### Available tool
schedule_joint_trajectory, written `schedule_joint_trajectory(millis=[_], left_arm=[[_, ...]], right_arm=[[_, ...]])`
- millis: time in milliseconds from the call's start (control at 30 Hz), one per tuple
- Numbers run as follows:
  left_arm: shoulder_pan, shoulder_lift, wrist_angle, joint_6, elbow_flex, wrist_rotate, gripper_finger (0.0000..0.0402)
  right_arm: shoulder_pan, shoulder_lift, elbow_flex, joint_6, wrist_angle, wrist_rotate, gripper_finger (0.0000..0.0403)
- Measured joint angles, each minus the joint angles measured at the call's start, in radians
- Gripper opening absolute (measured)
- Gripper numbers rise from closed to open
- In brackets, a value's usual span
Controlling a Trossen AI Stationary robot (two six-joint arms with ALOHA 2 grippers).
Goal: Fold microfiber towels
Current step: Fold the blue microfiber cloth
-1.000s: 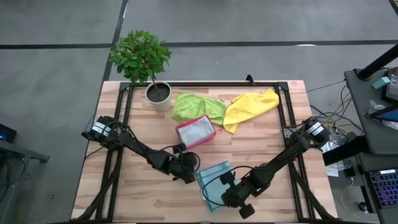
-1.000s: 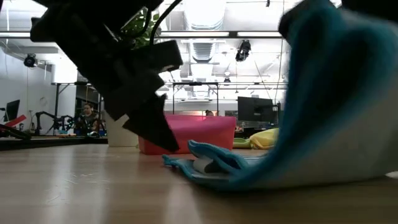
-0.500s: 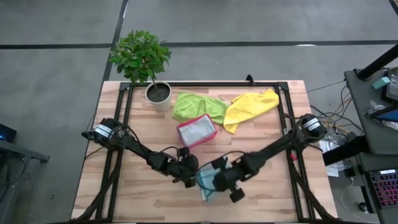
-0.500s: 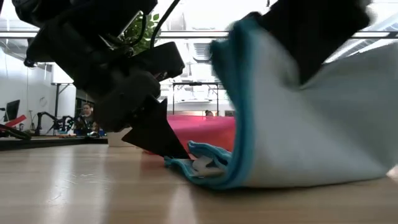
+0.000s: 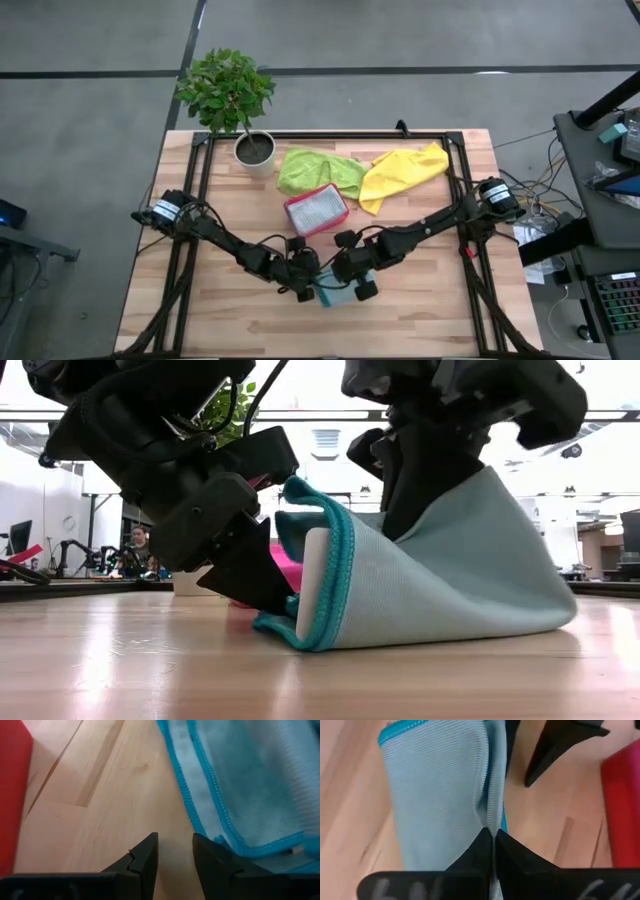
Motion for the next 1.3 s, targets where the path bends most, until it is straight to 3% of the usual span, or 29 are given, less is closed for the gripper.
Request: schedule_joint_trajectory(millis=[333,500,733,967,1300], left_arm=[[-0.003,-0.006,-0.003,0.001,0.001,0.007,0.0107],[-0.009,-0.059,-0.062,-0.001,0.001,0.08,0.0107],[-0.013,-0.145,-0.174,0.0,0.003,0.081,0.0107],[-0.031,-0.205,-0.233,-0.027,0.014,0.203,0.0107],[-0.114,-0.243,-0.204,-0.054,0.037,0.213,0.0107]], right_arm=[[-0.008,0.085,-0.009,-0.016,0.024,0.028,0.0009],[-0.009,0.1,-0.01,0.007,0.022,0.054,0.0009],[-0.009,0.1,-0.007,0.029,0.024,0.057,0.0009],[-0.01,0.087,-0.007,0.007,0.018,0.059,0.001],[-0.02,0.059,0.036,-0.008,-0.008,0.08,0.0088]])
